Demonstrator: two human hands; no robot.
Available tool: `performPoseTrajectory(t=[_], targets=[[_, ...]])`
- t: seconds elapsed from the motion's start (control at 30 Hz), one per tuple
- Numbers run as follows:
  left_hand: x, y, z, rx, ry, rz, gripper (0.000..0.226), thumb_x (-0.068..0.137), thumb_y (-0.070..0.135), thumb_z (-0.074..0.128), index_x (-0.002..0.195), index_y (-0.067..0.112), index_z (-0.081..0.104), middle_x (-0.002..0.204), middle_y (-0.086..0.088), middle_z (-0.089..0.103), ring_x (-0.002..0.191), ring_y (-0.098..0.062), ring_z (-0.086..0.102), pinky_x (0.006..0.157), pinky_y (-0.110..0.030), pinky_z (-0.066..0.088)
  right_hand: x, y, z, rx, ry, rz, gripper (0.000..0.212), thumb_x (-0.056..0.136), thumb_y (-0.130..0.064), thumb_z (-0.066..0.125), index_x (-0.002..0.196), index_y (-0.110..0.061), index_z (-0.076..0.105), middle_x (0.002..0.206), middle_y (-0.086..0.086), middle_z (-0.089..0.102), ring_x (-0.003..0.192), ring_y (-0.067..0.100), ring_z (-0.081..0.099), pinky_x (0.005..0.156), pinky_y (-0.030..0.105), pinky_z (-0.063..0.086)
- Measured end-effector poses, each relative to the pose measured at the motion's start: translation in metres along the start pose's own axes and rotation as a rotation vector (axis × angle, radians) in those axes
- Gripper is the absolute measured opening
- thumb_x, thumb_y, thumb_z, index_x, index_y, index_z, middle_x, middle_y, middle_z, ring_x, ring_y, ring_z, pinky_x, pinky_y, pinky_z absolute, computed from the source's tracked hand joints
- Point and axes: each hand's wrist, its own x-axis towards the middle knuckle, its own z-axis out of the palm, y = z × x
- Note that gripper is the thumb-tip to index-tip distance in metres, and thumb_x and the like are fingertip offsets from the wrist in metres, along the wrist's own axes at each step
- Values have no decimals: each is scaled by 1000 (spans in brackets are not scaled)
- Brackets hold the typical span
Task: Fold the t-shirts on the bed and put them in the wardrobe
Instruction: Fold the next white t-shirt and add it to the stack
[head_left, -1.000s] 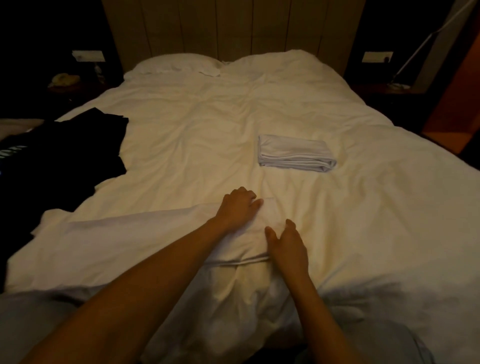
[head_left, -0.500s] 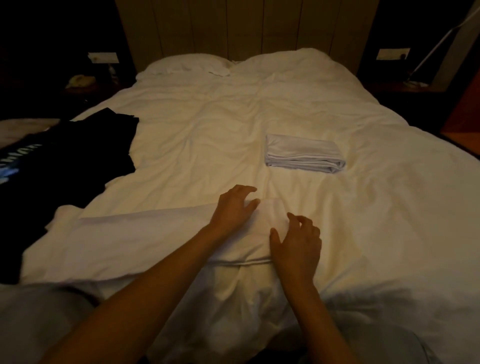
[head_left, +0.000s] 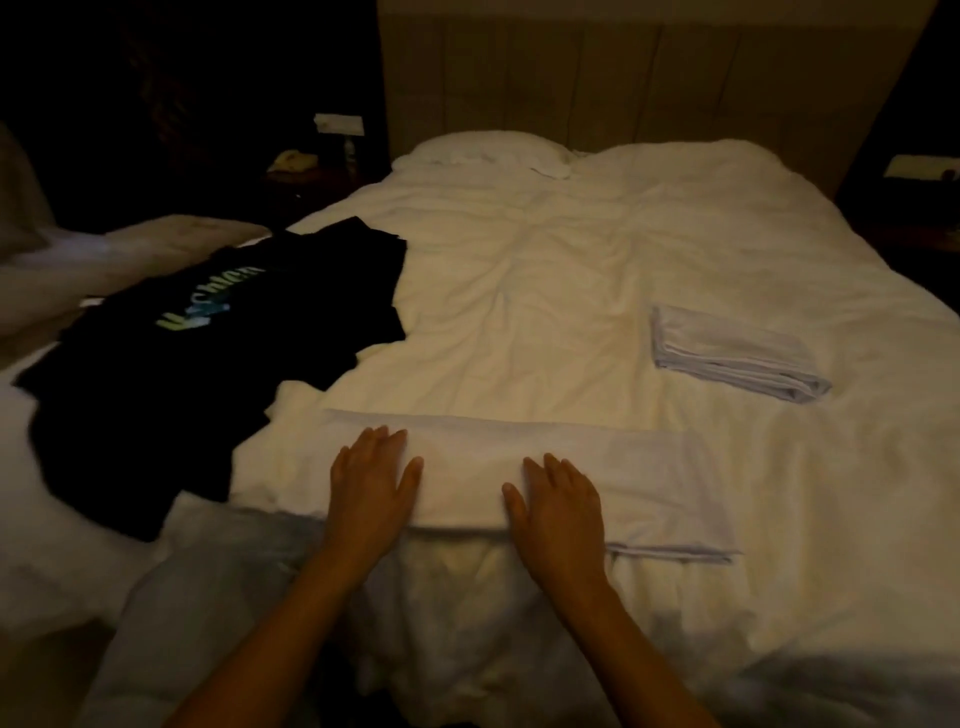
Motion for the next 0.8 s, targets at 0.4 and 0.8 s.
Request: performPoseTrajectory(t=[0.4,0.8], targets=[[-10,-76,-28,-211,128,-353,64,94,58,36,131,9,54,124,-17,56,115,-36,51,94,-43,43,58,-133,60,-44,-85,-226,88,83,-65,3,146,-17,43,149,11,46,139,27,38,117,34,21],[11,-100,-32,-732,-50,-519,43,97,37,56,67,7,57,72,-14,60,76,-36,62,63,-43,56,131,-178,82,-190,-234,-281,50,100,-53,38,117,-10,58,117,14,62,106,31,56,90,38,40]])
